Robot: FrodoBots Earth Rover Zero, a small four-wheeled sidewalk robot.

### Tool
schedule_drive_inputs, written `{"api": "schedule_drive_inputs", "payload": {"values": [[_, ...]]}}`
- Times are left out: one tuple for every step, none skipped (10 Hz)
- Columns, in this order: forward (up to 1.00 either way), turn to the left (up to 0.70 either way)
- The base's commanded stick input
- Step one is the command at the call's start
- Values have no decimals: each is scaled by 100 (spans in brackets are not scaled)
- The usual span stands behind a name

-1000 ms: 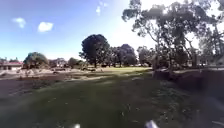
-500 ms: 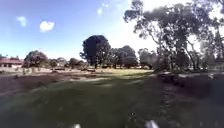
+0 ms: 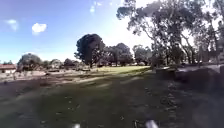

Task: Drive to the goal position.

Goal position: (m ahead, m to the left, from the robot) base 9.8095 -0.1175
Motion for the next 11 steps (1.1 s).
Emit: {"api": "schedule_drive_inputs", "payload": {"values": [[70,0],[70,-4],[70,-33],[70,-33],[70,-33],[70,-33],[70,-33],[70,-33],[70,-17],[70,-5],[70,0]]}}
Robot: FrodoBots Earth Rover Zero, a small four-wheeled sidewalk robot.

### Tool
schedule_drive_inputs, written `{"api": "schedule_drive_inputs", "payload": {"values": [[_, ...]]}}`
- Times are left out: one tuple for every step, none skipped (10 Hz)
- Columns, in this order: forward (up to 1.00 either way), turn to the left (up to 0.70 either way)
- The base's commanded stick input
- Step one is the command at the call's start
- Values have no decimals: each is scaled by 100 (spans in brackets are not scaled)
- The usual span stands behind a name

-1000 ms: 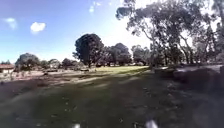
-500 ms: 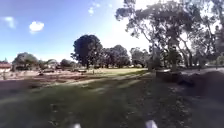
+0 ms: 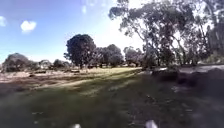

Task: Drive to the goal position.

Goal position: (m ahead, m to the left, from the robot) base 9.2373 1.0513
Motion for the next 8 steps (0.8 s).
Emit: {"api": "schedule_drive_inputs", "payload": {"values": [[70,0],[70,0],[70,0],[70,0],[70,0],[70,0],[70,0],[70,0]]}}
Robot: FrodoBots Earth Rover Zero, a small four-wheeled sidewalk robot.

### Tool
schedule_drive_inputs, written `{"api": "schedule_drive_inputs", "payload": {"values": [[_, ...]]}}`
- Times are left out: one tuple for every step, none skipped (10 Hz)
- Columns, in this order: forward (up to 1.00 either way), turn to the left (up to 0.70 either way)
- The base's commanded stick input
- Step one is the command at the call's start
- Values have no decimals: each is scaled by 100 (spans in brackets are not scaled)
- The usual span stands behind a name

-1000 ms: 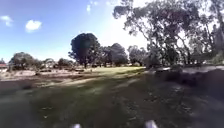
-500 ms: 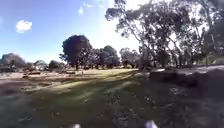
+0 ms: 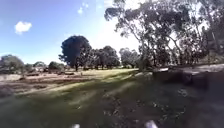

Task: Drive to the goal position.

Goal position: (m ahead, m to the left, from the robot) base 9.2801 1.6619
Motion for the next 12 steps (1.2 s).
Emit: {"api": "schedule_drive_inputs", "payload": {"values": [[70,2],[70,2],[70,2],[70,2],[70,2],[70,2],[70,2],[70,2],[70,2],[70,3],[70,4],[70,5]]}}
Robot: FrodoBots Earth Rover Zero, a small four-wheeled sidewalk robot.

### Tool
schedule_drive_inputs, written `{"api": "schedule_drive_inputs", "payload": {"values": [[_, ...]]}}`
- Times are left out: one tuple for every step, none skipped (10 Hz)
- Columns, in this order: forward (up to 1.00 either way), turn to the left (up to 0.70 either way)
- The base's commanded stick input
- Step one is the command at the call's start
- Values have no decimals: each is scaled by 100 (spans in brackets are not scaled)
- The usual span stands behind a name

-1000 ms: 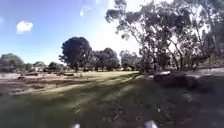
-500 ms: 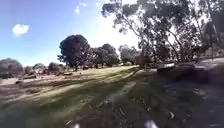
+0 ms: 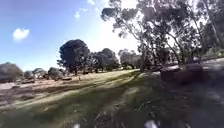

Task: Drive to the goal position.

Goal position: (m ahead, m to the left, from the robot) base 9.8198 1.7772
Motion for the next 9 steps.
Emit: {"api": "schedule_drive_inputs", "payload": {"values": [[70,11],[70,35],[70,35],[70,2],[70,2],[70,2],[70,2],[70,2],[70,2]]}}
